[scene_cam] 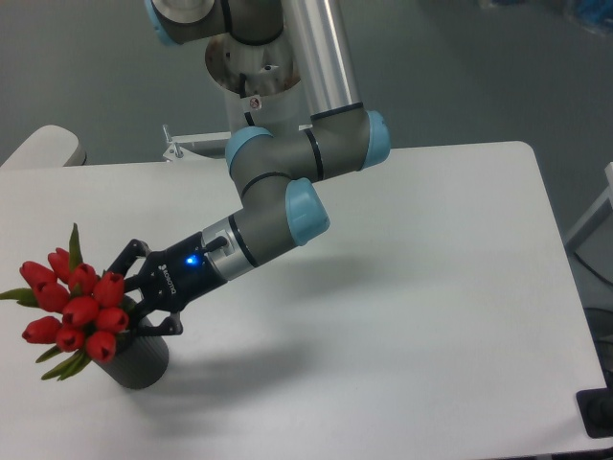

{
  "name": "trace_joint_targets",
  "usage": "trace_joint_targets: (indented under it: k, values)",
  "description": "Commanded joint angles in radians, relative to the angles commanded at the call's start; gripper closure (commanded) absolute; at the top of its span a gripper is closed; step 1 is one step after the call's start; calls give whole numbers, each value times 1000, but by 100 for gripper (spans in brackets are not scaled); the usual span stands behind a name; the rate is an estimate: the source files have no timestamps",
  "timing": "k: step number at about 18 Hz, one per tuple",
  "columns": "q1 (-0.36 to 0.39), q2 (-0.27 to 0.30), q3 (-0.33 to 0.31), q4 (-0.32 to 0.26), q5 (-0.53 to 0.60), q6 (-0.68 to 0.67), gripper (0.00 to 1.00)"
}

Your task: Insert the flowers into the vase

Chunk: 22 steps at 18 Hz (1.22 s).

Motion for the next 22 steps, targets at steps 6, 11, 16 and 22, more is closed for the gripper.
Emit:
trace_joint_targets:
  k: [6, 11, 16, 22]
  values:
    - [2, 2, -9, -2, 2, 0, 0]
    - [32, 11, -11, 0, 5, 3, 0]
    - [84, 23, 8, -1, 34, 18, 0]
    - [149, 112, 26, -2, 210, 29, 0]
